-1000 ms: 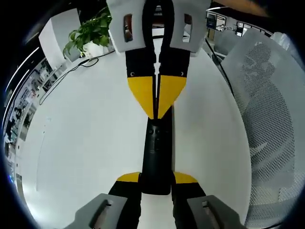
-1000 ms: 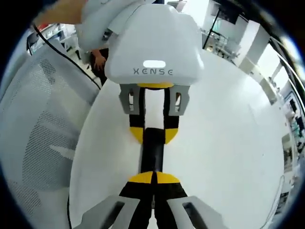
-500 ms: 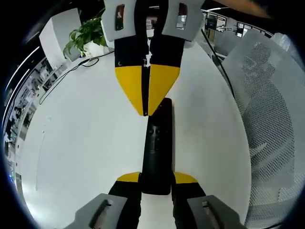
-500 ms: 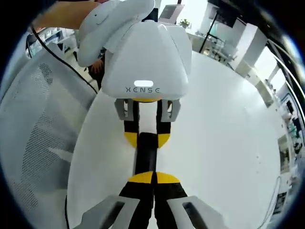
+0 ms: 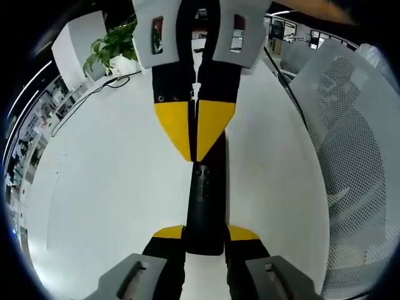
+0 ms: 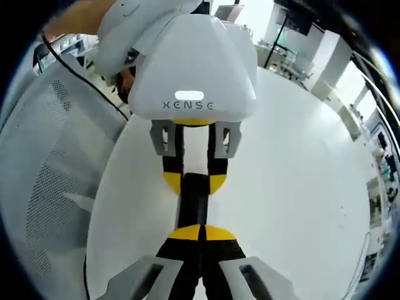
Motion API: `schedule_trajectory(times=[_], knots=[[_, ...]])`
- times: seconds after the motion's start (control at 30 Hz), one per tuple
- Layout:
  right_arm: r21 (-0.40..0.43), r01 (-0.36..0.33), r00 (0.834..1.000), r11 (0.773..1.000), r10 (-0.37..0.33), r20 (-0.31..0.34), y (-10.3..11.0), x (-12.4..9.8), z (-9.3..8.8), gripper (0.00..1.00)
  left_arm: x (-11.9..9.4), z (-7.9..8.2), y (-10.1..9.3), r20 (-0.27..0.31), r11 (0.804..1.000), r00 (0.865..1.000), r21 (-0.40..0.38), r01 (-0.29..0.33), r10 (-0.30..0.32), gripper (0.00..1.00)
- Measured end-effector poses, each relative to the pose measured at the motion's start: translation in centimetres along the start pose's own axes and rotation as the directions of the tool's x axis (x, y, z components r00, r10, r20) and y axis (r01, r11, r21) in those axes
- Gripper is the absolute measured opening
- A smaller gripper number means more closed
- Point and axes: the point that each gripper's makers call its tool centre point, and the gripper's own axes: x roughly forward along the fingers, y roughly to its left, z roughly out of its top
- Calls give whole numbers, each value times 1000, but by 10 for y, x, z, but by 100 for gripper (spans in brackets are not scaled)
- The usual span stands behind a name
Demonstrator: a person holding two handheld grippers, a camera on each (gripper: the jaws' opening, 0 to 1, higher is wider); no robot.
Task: Press the specified remote control buttons in sequence, fully releasing each button before pressing the next.
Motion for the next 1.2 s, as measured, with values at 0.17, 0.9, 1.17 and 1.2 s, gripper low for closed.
schedule_trajectory(times=[0.17,0.9,1.17,1.2], knots=[[-6,-8,1000,1000,8,-5,1,3,-1,0,0,0,0,4,1000,1000,0,0,0,23],[-16,-41,999,999,41,-32,12,20,-8,0,0,2,-1,7,1000,1000,0,-1,1,23],[-22,-48,998,999,47,-43,12,25,-11,0,0,2,-1,11,1000,1000,-1,0,0,23],[-20,-50,998,999,49,-44,12,25,-11,0,0,2,-1,11,1000,1000,-1,0,0,23]])
